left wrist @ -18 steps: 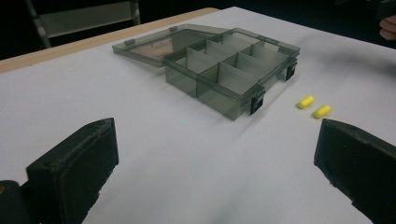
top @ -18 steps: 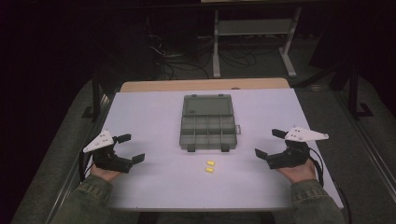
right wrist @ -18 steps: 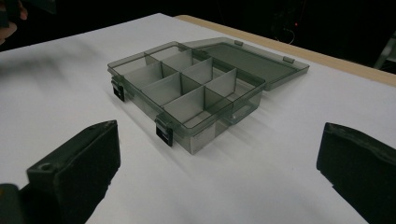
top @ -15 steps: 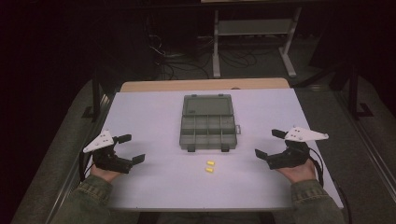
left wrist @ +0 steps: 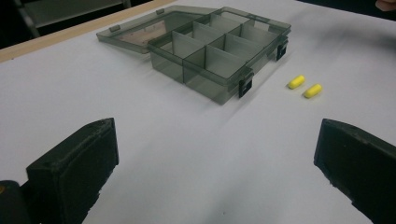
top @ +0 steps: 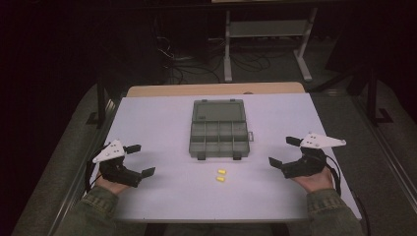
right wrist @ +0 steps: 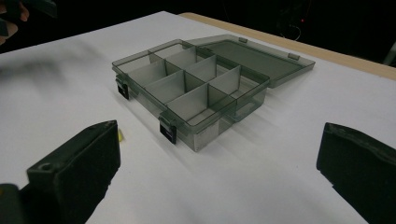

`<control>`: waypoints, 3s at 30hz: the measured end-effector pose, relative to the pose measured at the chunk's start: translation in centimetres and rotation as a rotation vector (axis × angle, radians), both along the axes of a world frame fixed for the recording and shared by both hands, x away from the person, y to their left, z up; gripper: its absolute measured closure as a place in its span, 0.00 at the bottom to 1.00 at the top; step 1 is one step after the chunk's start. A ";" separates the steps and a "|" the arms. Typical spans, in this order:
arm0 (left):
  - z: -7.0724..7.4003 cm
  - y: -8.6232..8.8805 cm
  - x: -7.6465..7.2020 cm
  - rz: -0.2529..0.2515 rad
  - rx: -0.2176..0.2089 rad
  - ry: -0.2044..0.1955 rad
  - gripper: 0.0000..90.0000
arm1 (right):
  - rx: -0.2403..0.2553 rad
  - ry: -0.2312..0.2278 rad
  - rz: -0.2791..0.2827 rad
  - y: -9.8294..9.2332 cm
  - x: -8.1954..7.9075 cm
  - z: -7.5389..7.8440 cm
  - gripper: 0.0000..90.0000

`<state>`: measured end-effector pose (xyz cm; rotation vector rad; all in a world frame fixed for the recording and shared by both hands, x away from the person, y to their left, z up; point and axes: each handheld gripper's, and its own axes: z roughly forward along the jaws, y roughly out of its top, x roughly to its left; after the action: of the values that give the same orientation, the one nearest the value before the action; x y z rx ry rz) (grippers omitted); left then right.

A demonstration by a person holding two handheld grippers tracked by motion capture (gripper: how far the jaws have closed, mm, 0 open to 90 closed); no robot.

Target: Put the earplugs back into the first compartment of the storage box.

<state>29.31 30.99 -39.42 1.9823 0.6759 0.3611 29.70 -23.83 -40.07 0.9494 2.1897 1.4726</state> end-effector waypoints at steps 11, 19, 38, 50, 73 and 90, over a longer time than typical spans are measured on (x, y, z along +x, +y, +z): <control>1.0 -0.4 0.1 -0.022 0.027 0.003 0.00 | -0.009 0.006 0.007 0.1 0.0 0.0 0.00; 2.3 -2.2 0.4 -0.093 0.077 0.003 0.00 | -0.014 0.004 0.006 0.1 -0.2 0.1 0.00; 3.6 -8.4 1.8 -0.267 0.158 0.016 0.00 | -0.021 0.000 0.006 -0.1 -0.5 0.1 0.00; 2.8 -10.6 2.1 -0.329 0.171 0.025 0.00 | -0.034 0.009 0.018 0.1 -0.4 0.0 0.00; 1.7 -13.7 2.5 -0.432 0.216 0.039 0.02 | -0.047 0.023 0.037 0.4 0.1 -0.3 0.00; 0.3 -17.3 2.2 -0.533 0.294 0.058 0.03 | -0.060 0.022 0.033 0.3 -0.2 -0.3 0.00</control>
<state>31.56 13.69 -39.15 2.3646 0.1114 0.0790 29.48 -23.49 -40.39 0.9181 2.2621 1.4094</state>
